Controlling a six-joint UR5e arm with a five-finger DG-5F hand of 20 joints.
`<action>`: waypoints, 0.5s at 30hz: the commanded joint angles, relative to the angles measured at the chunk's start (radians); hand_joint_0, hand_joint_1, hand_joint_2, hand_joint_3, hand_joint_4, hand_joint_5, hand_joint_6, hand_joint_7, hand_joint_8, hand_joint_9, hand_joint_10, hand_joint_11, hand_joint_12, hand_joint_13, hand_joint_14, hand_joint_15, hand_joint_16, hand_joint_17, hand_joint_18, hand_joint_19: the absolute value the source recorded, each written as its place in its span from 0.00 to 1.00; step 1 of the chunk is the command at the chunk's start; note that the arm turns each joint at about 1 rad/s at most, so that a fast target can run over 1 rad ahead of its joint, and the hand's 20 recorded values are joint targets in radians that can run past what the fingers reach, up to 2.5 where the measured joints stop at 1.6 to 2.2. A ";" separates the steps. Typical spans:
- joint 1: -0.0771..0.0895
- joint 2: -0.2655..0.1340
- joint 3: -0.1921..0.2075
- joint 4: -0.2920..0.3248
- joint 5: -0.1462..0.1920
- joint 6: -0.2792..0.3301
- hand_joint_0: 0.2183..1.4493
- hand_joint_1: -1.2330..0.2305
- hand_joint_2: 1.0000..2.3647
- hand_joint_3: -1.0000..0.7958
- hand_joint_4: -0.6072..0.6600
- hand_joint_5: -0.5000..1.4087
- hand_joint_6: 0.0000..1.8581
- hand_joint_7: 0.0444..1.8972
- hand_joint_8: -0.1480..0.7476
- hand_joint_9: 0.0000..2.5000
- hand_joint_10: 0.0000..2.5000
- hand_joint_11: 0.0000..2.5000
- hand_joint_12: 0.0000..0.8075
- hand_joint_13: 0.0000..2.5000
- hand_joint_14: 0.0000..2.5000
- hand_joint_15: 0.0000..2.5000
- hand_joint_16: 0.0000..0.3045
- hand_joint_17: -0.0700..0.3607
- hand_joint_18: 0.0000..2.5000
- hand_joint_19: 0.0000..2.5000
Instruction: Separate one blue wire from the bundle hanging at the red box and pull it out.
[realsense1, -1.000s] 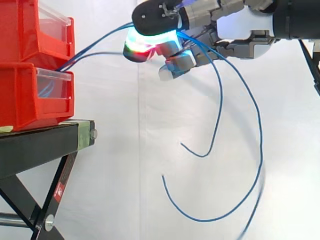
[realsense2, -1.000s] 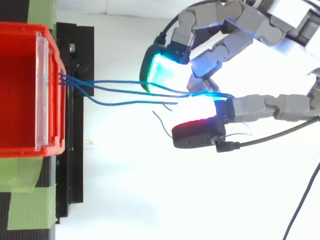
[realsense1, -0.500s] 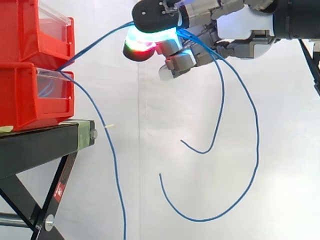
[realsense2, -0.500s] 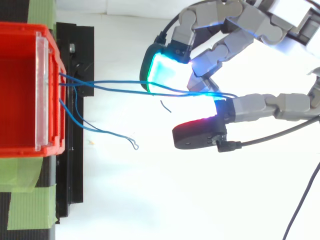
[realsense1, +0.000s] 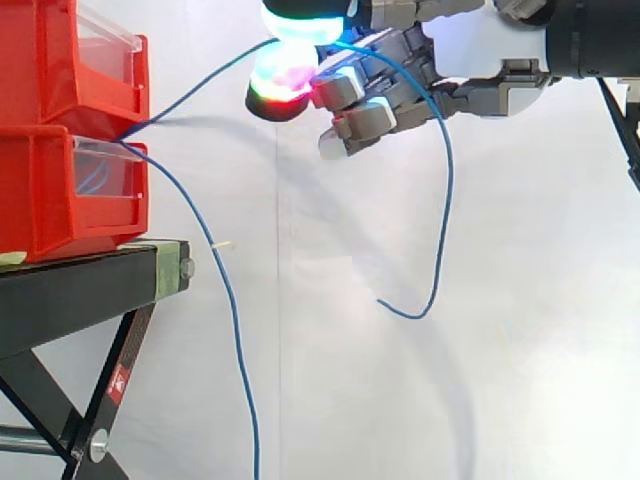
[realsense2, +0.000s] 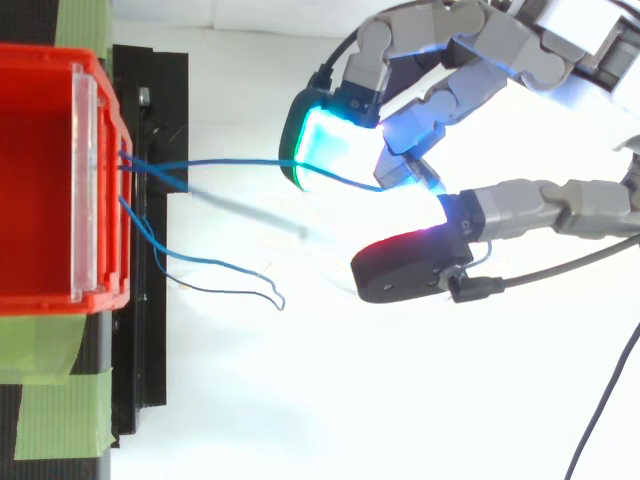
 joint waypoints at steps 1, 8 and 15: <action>-0.001 0.001 0.000 0.000 0.001 0.003 0.30 0.39 0.01 0.34 0.66 0.16 0.40 0.57 0.52 0.41 0.00 0.69 0.43 0.51 0.00 0.65 0.16 0.41 0.21 0.26; -0.001 -0.001 0.000 0.000 0.001 0.003 0.32 0.36 0.01 0.36 0.66 0.16 0.40 0.57 0.52 0.42 0.00 0.70 0.42 0.51 0.00 0.66 0.15 0.41 0.21 0.26; -0.001 0.001 0.000 0.000 0.001 0.005 0.34 0.36 0.01 0.37 0.66 0.16 0.40 0.55 0.52 0.43 0.00 0.70 0.42 0.52 0.00 0.66 0.15 0.41 0.22 0.26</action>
